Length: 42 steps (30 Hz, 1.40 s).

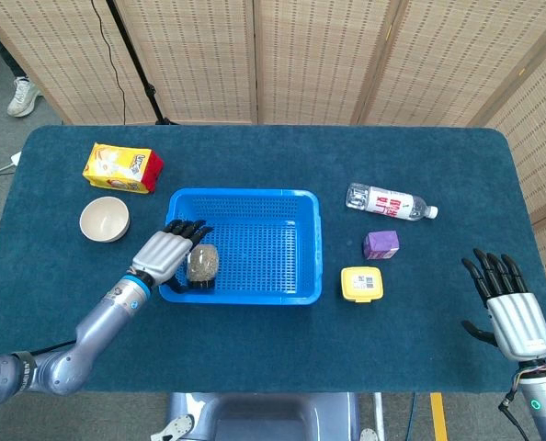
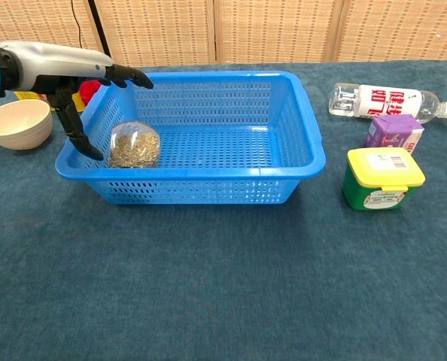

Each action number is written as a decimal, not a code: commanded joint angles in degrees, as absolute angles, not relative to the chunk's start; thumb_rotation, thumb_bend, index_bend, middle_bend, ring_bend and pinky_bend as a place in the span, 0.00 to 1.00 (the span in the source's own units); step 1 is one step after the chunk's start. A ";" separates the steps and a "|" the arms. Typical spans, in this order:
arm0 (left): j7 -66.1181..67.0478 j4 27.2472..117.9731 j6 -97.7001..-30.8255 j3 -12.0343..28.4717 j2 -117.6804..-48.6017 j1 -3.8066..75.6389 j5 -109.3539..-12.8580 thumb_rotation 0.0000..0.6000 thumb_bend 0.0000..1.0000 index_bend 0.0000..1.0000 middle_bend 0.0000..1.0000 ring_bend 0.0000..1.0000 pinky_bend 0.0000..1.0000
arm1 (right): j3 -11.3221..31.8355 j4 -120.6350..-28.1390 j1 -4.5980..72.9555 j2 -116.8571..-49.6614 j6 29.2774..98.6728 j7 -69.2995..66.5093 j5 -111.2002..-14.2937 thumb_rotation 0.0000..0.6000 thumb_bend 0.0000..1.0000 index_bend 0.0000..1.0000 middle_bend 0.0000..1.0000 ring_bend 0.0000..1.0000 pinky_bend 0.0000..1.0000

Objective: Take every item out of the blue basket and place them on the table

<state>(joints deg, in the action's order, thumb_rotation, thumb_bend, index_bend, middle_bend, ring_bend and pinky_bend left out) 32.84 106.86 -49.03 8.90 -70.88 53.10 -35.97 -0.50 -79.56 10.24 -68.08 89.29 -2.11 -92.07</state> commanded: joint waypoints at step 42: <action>31.24 94.60 -56.38 8.64 -82.84 60.16 -29.97 1.00 0.55 0.72 0.49 0.48 0.61 | 3.19 -76.56 9.46 -68.74 88.25 -8.38 -90.65 1.00 0.00 0.00 0.00 0.00 0.00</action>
